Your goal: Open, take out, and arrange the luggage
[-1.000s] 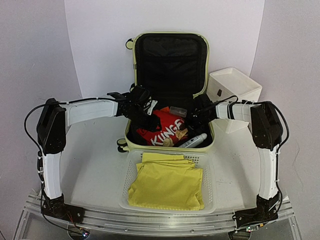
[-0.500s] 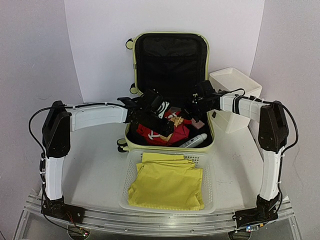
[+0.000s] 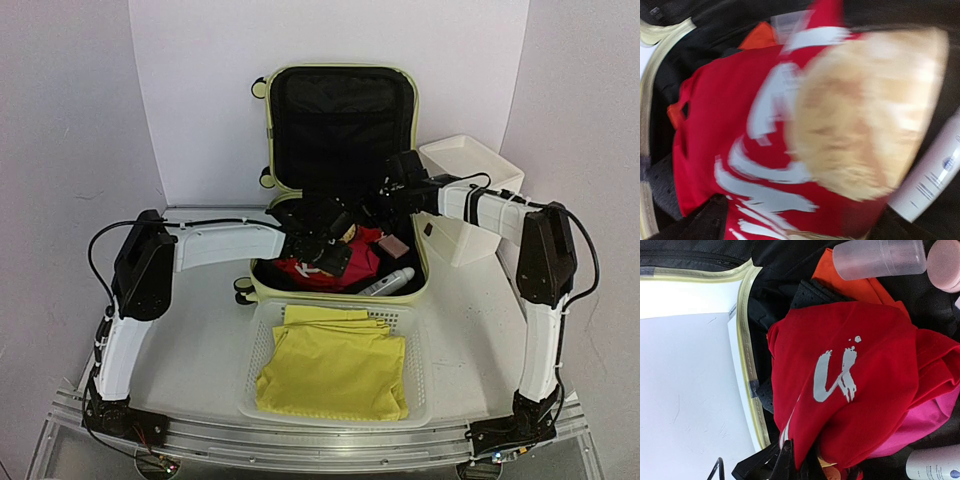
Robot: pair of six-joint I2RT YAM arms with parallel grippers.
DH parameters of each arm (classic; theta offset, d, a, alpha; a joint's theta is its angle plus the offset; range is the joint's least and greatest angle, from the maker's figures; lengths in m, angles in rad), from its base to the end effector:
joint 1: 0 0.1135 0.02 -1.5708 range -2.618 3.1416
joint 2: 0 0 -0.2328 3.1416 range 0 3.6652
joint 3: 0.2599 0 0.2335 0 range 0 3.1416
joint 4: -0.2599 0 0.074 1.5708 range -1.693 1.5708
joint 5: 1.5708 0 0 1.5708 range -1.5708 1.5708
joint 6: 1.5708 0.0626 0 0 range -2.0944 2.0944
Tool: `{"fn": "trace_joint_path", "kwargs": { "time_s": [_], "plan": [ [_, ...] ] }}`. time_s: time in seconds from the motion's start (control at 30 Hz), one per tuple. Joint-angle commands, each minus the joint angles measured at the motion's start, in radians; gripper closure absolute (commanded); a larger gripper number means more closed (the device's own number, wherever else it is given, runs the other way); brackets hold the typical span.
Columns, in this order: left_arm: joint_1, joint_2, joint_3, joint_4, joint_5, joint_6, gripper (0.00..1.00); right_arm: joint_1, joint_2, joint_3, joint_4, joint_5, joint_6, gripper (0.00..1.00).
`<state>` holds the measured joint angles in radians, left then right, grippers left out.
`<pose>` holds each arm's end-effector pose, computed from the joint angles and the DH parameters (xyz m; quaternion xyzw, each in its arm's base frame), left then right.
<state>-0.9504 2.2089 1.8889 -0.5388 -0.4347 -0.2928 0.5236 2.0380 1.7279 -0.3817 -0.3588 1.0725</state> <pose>0.2989 -0.3729 0.1875 0.2244 0.8905 -0.0339 0.3944 0.3875 0.2491 0.2250 0.1682 0.8777 0.4125 0.1767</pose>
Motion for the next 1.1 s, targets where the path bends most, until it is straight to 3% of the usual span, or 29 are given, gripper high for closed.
{"fn": "trace_joint_path", "kwargs": {
  "time_s": [0.0,0.17,0.3,0.5,0.6,0.63,0.7,0.87,0.93,1.07],
  "plan": [
    [0.007,-0.008,0.030,-0.086,-0.241,-0.040,0.17,0.012,-0.049,0.044,0.061,0.002,0.008,1.00],
    [0.009,-0.040,-0.026,-0.098,-0.323,0.020,0.59,0.010,-0.064,0.034,0.058,0.044,-0.011,1.00],
    [0.009,-0.106,-0.053,-0.099,-0.262,0.100,0.99,0.006,-0.063,0.025,0.047,0.082,-0.038,1.00],
    [0.009,-0.215,-0.076,-0.113,-0.107,0.234,1.00,0.003,-0.072,0.025,0.014,0.115,-0.066,0.97],
    [0.011,-0.269,-0.102,-0.114,0.038,0.266,1.00,0.003,-0.092,-0.005,-0.003,0.128,-0.091,0.37],
    [0.013,-0.280,-0.109,-0.114,0.081,0.268,1.00,0.003,-0.101,-0.025,-0.005,0.133,-0.091,0.24],
    [0.019,-0.295,-0.119,-0.122,0.168,0.260,1.00,0.003,-0.120,-0.070,-0.006,0.152,-0.073,0.20],
    [0.030,-0.310,-0.142,-0.131,0.229,0.225,1.00,0.003,-0.168,-0.198,-0.006,0.230,0.062,0.15],
    [0.030,-0.313,-0.153,-0.132,0.236,0.224,1.00,0.003,-0.191,-0.235,-0.005,0.247,0.099,0.03],
    [0.030,-0.321,-0.177,-0.132,0.244,0.230,1.00,0.003,-0.217,-0.292,0.039,0.230,0.139,0.02]
  ]
}}
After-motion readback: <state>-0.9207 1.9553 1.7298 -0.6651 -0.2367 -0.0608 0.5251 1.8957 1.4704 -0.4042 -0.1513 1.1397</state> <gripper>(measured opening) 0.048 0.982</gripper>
